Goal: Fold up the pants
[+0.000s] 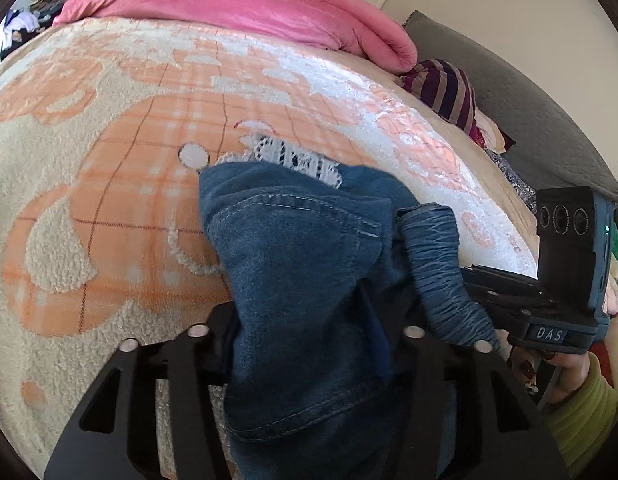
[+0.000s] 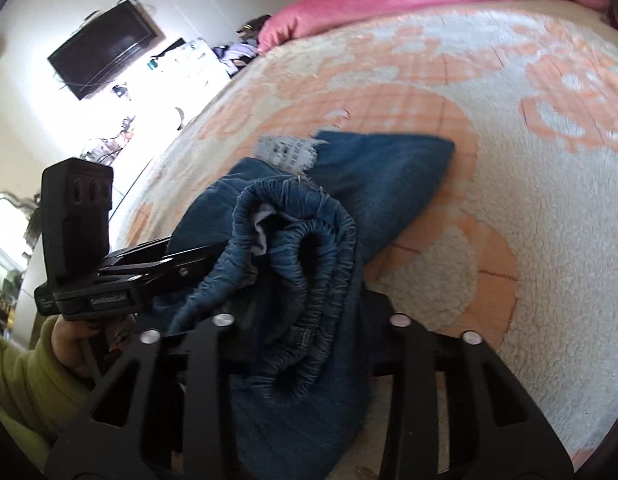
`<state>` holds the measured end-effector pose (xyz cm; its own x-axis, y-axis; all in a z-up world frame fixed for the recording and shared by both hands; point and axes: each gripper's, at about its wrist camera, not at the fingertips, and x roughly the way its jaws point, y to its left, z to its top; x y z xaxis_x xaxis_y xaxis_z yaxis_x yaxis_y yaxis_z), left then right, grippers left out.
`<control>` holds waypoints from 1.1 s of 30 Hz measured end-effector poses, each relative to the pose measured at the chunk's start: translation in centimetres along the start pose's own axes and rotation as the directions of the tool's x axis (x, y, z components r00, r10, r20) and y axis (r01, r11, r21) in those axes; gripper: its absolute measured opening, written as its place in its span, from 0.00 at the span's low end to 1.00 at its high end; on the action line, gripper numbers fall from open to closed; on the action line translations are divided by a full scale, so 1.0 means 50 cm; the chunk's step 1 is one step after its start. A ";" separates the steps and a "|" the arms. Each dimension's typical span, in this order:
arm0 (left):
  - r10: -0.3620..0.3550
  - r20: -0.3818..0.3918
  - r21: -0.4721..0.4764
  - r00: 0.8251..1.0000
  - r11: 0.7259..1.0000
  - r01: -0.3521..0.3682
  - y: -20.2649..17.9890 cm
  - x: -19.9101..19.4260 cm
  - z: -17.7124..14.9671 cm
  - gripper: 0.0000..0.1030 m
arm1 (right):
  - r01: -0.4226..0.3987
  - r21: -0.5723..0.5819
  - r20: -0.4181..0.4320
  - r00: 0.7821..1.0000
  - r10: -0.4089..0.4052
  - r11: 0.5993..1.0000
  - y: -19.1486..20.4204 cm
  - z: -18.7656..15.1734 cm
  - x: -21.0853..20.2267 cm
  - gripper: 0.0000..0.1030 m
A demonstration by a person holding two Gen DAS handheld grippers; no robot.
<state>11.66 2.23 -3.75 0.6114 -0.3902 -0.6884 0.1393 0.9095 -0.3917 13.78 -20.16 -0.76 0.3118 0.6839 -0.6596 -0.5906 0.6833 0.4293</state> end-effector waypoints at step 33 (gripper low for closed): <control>0.038 0.009 -0.047 0.999 0.998 -0.038 0.073 0.099 0.118 0.63 | 0.120 0.103 -0.026 0.993 -0.118 0.987 -0.087 0.122 0.090 0.51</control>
<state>19.78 4.48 -5.00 0.6236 -0.3539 -0.6970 0.0798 0.9158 -0.3936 22.29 -18.51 -1.83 0.3597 0.5915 -0.7216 -0.4693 0.7831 0.4080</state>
